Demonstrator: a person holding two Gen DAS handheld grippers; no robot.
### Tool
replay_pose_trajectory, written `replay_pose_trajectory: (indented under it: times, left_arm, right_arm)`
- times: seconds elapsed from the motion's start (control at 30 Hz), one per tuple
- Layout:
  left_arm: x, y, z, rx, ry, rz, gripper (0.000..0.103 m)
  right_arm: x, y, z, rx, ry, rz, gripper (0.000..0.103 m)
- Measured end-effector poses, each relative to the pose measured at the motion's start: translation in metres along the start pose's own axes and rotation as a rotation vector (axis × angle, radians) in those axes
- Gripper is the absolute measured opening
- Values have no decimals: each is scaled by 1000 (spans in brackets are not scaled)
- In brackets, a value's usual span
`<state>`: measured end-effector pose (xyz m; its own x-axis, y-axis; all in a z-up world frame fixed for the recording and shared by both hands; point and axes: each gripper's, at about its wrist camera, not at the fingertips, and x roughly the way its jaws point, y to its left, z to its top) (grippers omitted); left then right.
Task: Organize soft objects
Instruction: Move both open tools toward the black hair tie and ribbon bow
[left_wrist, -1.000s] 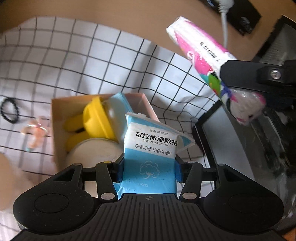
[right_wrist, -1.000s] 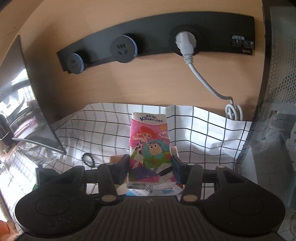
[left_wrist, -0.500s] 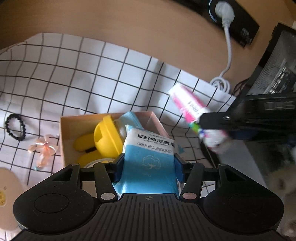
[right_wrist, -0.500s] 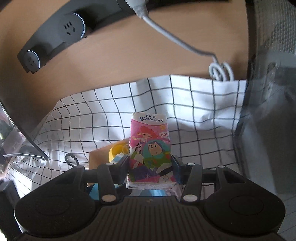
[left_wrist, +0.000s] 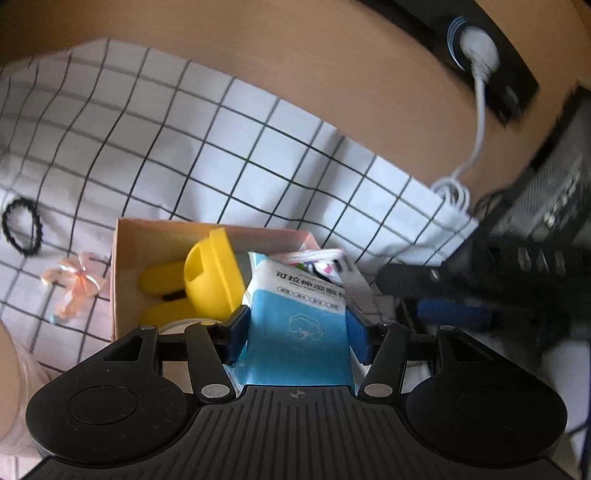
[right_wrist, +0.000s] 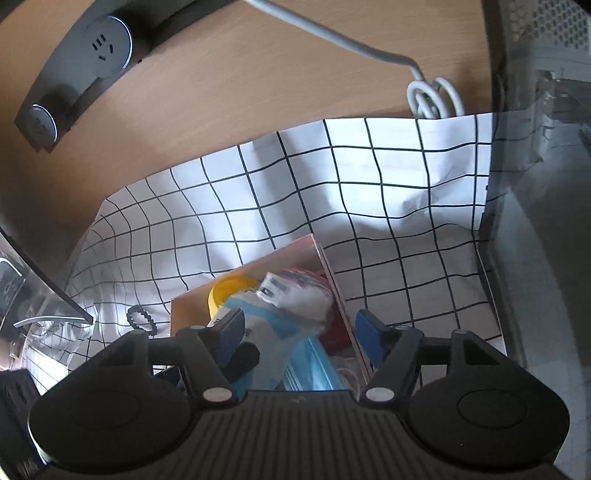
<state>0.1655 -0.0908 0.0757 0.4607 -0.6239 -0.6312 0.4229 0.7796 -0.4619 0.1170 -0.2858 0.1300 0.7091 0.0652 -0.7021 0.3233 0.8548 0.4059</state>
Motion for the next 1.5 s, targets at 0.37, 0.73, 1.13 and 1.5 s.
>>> replay_pose_trajectory:
  times: [0.37,0.73,1.13,1.5]
  left_arm:
    - [-3,5,15,-138,-11,-8,59]
    - [-104,30,32,-41,-138,3,59]
    - [-275,137,73,106,-304,255,59]
    - [-284,153,92,292,-142,269,59]
  right_arm:
    - [-25,5,-12,-52,-94,-61,67]
    - [8,22,-49,-131,76,-87,51]
    - [-68,173,-12,-322,-82,56,51]
    - [-114,328,33,-537,-194,264,52]
